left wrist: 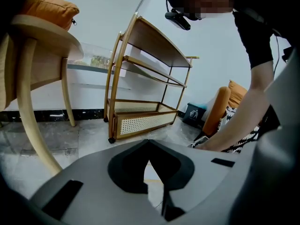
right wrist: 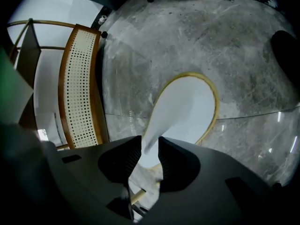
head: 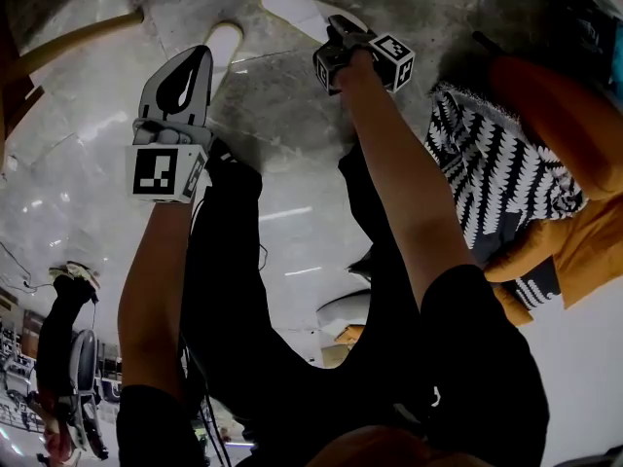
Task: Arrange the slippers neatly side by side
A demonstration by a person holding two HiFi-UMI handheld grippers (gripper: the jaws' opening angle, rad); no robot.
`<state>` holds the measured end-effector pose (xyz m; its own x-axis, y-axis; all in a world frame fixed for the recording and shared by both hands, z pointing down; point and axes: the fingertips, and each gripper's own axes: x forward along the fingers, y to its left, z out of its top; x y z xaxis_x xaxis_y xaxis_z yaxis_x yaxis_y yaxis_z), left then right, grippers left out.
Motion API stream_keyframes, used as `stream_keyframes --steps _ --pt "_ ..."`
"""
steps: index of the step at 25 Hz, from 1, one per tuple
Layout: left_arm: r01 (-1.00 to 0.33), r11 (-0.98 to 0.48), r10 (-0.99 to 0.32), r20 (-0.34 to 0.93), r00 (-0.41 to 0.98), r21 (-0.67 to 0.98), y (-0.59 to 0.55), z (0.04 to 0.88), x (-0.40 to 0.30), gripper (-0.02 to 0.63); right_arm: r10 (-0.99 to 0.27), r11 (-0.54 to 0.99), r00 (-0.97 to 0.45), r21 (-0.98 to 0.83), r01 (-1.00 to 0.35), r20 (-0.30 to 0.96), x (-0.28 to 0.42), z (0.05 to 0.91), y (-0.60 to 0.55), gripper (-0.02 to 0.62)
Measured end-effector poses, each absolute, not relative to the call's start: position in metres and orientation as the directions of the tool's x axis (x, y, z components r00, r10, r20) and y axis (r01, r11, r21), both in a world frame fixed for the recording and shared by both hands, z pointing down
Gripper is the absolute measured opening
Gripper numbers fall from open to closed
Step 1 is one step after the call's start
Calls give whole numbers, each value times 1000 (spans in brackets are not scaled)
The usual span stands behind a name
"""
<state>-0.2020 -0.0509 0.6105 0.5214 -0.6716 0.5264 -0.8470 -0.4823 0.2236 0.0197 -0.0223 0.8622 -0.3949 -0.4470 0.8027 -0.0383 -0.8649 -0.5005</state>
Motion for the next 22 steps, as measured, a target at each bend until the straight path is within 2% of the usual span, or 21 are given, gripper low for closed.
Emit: stream_keyframes --steps 3,7,13,22 --pt "-843 -489 -663 532 526 223 -49 615 -201 15 -441 -870 -386 -491 -35 810 19 867 -22 123" --pt "-841 -489 -662 531 530 230 -49 616 -197 14 -412 -876 -392 -476 -77 822 21 870 -17 66" --pt "-826 -511 -629 552 548 238 -43 621 -186 15 -422 -848 -403 -511 -141 812 26 858 -17 54" --pt "-789 -551 -556 586 589 270 -22 608 -153 15 -402 -736 -403 -552 -391 822 52 801 -35 43"
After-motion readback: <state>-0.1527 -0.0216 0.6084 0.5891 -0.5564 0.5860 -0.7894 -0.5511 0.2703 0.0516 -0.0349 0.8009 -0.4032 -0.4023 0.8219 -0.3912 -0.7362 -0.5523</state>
